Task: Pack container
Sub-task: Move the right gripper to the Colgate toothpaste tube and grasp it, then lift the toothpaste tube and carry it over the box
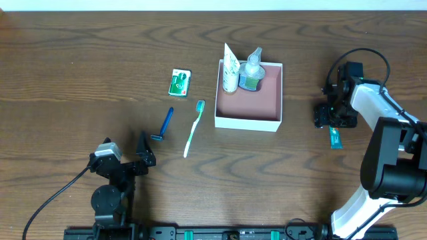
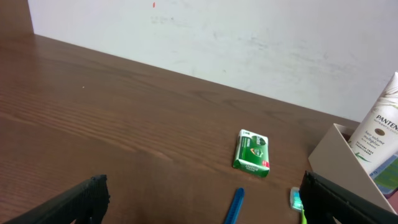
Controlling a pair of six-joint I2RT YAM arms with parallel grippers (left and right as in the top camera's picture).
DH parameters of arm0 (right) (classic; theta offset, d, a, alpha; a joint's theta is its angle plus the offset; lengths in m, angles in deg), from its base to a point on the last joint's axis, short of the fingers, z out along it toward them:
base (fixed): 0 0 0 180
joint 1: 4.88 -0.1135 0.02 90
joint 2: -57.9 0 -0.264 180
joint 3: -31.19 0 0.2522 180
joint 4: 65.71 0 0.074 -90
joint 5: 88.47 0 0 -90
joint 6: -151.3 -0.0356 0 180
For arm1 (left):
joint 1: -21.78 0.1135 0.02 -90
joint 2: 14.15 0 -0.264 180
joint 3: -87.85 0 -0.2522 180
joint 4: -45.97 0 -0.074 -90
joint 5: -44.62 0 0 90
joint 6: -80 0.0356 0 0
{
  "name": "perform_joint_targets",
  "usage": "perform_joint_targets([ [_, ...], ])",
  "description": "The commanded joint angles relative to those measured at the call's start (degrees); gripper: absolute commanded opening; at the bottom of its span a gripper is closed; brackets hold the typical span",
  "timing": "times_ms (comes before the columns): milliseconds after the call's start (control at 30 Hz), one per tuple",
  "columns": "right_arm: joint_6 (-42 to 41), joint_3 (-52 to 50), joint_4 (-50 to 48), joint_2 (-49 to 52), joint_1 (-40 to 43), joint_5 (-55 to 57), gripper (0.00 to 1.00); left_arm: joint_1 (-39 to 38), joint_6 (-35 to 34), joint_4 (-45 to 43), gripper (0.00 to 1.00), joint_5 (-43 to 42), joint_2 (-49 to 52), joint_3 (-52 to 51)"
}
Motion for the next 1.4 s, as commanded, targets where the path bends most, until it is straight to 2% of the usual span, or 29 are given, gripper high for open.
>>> perform_joint_targets([
  [0, -0.1, -1.4, -0.7, 0.8, 0.4, 0.0, 0.69, 0.2, 0.3, 1.0, 0.98, -0.2, -0.3, -1.7],
  [167, -0.2, -1.4, -0.9, 0.8, 0.4, 0.0, 0.68, 0.2, 0.3, 1.0, 0.98, -0.2, -0.3, -1.7],
  [433, -1.2, -1.4, -1.1, 0.8, 0.4, 0.4, 0.53, 0.2, 0.3, 1.0, 0.98, -0.2, -0.3, -1.7],
  [633, -2.4, -1.4, -1.1, 0.8, 0.4, 0.9, 0.49, 0.2, 0.3, 1.0, 0.98, -0.2, -0.3, -1.7],
  [867, -3.5, -1.3, -1.4, 0.8, 0.4, 1.4, 0.35, 0.2, 0.3, 1.0, 0.98, -0.2, -0.3, -1.7],
  [933, -3.5, -1.3, -1.7, 0.8, 0.4, 1.3, 0.35, 0.2, 0.3, 1.0, 0.98, -0.2, -0.3, -1.7],
  [1033, -4.6, -1.3, -2.2, 0.8, 0.4, 1.6, 0.29, 0.2, 0.3, 1.0, 0.98, -0.2, -0.3, -1.7],
  [1100, -5.8, -1.2, -2.6, 0.8, 0.4, 1.6, 0.21, 0.2, 0.3, 1.0, 0.98, -0.2, -0.3, -1.7],
  [1367, -6.1, -1.1, -3.3, 0.8, 0.4, 1.5, 0.16, 0.2, 0.3, 1.0, 0.98, -0.2, -0.3, -1.7],
])
